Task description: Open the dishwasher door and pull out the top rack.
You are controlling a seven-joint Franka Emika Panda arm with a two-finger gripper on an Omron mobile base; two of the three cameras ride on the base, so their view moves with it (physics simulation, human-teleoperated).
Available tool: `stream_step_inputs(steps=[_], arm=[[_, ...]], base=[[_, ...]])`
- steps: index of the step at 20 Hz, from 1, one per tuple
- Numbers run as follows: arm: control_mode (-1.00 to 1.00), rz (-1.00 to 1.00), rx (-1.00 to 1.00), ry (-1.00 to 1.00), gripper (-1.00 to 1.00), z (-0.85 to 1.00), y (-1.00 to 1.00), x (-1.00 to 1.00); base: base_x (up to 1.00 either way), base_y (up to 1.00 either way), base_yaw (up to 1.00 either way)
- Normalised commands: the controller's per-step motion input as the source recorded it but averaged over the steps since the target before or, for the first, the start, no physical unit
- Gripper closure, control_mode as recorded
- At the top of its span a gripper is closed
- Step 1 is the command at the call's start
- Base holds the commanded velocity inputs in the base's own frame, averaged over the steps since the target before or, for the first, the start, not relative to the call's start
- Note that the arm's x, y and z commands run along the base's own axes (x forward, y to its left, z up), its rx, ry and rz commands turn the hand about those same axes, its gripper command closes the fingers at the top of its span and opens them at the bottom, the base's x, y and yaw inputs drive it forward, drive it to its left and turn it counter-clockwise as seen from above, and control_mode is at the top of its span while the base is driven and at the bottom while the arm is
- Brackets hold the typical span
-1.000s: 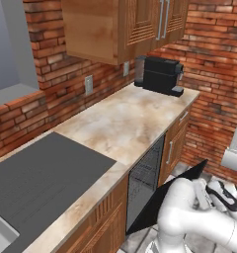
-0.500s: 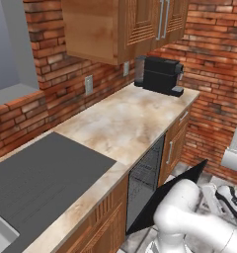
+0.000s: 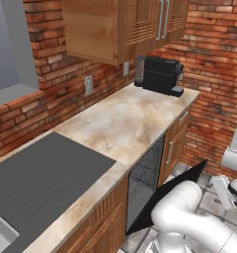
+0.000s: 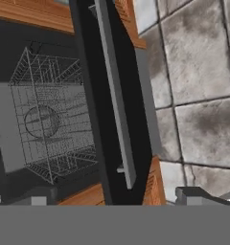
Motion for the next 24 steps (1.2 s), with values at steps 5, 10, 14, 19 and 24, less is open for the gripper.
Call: stream_step_inputs(steps=[5,10,14,19,24], arm=[[-1.0,-0.01,-0.12,0.04,-1.0,1.0,0.14,-0.02],[-1.0,0.0,-0.11,0.03,-1.0,0.94,0.3,0.0],[-1.0,0.0,-0.02,0.04,-1.0,0.6,0.46,0.11],[-1.0,0.0,0.01,0.06,-1.0,0.28,0.52,0.24],[-1.0,0.0,0.09,0.07,-1.0,0.03,0.38,0.29]], base=[[0.0,0.0,0.0],[0.0,0.0,0.0],[0.0,0.0,0.0],[0.0,0.0,0.0],[0.0,0.0,0.0]])
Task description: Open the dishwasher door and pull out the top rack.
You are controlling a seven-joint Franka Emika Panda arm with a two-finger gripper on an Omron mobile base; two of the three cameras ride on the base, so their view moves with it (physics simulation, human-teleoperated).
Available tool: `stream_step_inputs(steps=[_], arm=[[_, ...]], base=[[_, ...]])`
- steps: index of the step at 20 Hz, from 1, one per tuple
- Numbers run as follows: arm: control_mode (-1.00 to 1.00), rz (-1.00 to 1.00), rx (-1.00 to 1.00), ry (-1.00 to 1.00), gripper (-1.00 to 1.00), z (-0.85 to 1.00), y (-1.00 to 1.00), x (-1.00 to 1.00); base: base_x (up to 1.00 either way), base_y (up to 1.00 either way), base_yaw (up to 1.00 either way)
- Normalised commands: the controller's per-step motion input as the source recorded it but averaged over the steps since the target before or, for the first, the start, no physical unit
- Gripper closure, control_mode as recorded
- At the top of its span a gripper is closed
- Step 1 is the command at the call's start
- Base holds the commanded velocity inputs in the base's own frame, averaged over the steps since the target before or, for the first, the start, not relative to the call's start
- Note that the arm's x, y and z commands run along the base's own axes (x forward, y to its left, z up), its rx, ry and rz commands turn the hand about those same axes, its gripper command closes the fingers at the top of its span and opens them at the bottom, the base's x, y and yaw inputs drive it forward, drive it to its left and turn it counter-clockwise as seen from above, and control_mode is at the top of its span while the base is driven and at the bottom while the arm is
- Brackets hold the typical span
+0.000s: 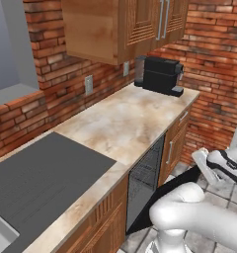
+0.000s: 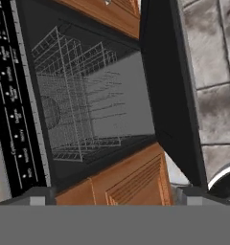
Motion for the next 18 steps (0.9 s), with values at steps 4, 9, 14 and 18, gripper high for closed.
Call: stream_step_inputs(steps=[4,9,14,18], arm=[[-1.0,0.0,0.16,0.13,-1.0,0.0,0.21,0.41],[-1.0,0.0,0.2,0.13,-1.0,0.0,0.07,0.5],[-1.0,0.0,0.2,0.12,-1.0,0.0,0.01,0.49],[-1.0,0.0,0.2,0.11,-1.0,-0.14,0.0,0.37]], base=[[0.0,0.0,0.0],[0.0,0.0,0.0],[0.0,0.0,0.0],[0.0,0.0,0.0]])
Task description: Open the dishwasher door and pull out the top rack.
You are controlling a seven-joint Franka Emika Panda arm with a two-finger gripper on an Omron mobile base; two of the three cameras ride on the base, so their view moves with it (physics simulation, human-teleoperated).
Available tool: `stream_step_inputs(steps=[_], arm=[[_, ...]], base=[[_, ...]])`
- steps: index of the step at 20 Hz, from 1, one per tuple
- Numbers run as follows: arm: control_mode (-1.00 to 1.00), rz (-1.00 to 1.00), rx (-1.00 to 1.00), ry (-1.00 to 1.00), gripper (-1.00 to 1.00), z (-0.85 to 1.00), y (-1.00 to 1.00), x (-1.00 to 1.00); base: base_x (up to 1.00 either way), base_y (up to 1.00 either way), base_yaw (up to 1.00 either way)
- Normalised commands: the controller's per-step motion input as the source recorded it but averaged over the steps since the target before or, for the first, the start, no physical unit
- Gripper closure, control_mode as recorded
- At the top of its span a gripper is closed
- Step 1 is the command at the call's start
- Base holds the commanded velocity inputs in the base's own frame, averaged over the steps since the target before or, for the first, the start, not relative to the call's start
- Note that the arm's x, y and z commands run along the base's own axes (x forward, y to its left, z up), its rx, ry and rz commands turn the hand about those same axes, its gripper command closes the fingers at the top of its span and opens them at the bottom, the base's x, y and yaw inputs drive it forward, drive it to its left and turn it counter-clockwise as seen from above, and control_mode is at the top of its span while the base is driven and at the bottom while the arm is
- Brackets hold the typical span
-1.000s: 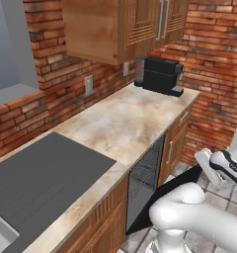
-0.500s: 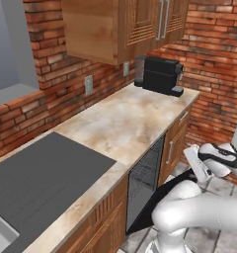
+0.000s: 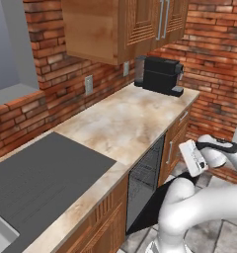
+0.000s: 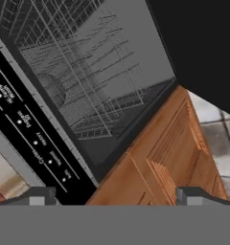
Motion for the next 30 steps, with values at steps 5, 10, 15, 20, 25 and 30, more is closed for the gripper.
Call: stream_step_inputs(steps=[5,10,15,20,25,30], arm=[[-1.0,0.0,0.2,0.09,-1.0,-0.27,0.0,0.3],[-1.0,0.0,0.18,0.06,-1.0,-0.33,0.04,0.29],[-1.0,0.0,0.13,0.01,-1.0,-0.25,0.18,0.31],[-1.0,0.0,0.07,0.0,-1.0,-0.15,0.24,0.31],[-1.0,-0.01,0.03,0.0,-1.0,-0.14,0.22,0.25],[-1.0,-0.02,0.01,0.0,-1.0,-0.14,0.13,0.09]], base=[[0.0,0.0,0.0],[0.0,0.0,0.0],[0.0,0.0,0.0],[0.0,0.0,0.0],[0.0,0.0,0.0],[0.0,0.0,0.0]])
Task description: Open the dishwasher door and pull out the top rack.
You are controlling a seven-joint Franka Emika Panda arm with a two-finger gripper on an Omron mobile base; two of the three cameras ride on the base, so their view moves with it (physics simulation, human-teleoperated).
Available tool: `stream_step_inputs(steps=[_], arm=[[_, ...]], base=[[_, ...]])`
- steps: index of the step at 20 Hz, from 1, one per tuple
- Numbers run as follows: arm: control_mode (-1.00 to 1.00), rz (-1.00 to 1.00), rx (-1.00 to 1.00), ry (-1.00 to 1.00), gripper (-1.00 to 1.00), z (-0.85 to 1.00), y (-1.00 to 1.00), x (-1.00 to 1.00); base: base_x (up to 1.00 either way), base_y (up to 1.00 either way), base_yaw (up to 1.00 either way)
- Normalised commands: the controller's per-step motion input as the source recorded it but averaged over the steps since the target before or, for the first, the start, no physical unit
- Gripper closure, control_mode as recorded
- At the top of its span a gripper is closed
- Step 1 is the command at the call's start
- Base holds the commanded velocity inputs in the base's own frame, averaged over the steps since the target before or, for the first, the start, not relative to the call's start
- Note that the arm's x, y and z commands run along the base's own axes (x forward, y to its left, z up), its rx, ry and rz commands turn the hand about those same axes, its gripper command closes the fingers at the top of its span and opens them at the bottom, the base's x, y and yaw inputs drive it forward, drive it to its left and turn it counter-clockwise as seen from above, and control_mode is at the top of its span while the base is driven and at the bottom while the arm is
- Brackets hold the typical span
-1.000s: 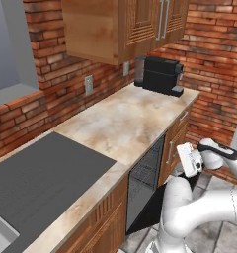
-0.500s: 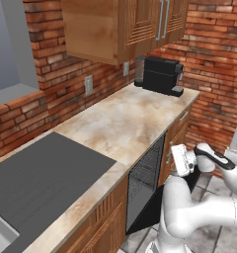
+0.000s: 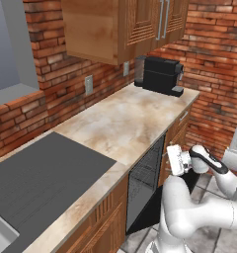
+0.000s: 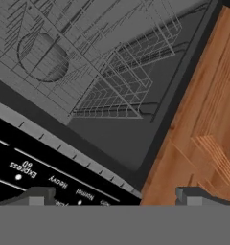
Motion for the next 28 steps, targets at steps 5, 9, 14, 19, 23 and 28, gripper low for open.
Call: stream_step_inputs(steps=[5,9,14,19,23,28], arm=[[-1.0,-0.03,0.0,-0.04,-1.0,-0.12,0.09,0.0],[-1.0,-0.01,0.0,-0.1,-1.0,-0.09,0.15,0.0],[-1.0,0.0,0.0,-0.17,-1.0,-0.06,0.25,0.01],[-1.0,-0.01,0.0,-0.2,-1.0,-0.11,0.23,0.04],[-1.0,-0.02,0.0,-0.18,-1.0,-0.21,0.15,0.04],[-1.0,-0.03,0.0,-0.14,-1.0,-0.22,0.03,0.04]], base=[[0.0,0.0,0.0],[0.0,0.0,0.0],[0.0,0.0,0.0],[0.0,0.0,0.0],[0.0,0.0,0.0],[0.0,0.0,0.0]])
